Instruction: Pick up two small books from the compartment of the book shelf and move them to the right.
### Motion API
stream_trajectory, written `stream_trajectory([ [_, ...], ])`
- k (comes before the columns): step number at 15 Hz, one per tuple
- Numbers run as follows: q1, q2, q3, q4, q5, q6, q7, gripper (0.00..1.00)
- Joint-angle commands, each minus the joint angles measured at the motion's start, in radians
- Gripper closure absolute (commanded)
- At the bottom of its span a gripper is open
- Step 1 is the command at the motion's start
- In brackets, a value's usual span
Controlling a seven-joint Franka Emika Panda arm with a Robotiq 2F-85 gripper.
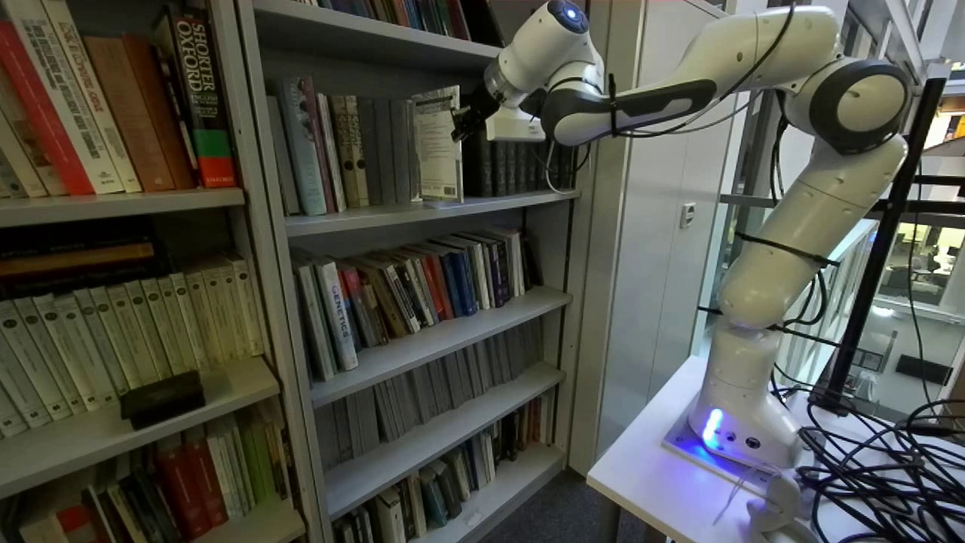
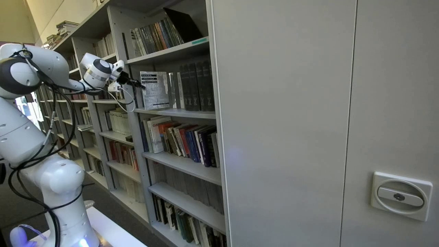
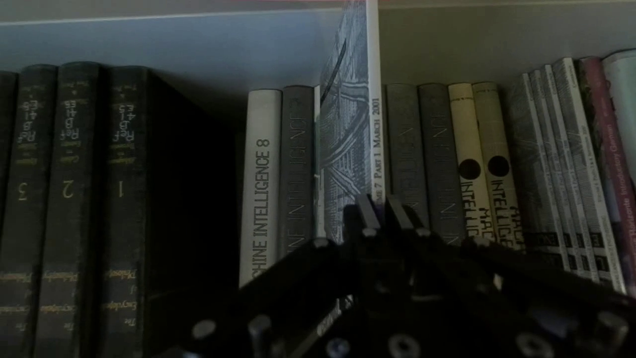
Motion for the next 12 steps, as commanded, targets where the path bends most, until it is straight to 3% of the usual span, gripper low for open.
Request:
stream_trajectory([
  [1, -0.070, -0.028, 0.029, -0.004, -0.067, -0.029, 0.068, 0.98],
  [12, -0.104, 0.015, 0.011, 0.029, -0.144, -0.136, 0.118, 0.98],
])
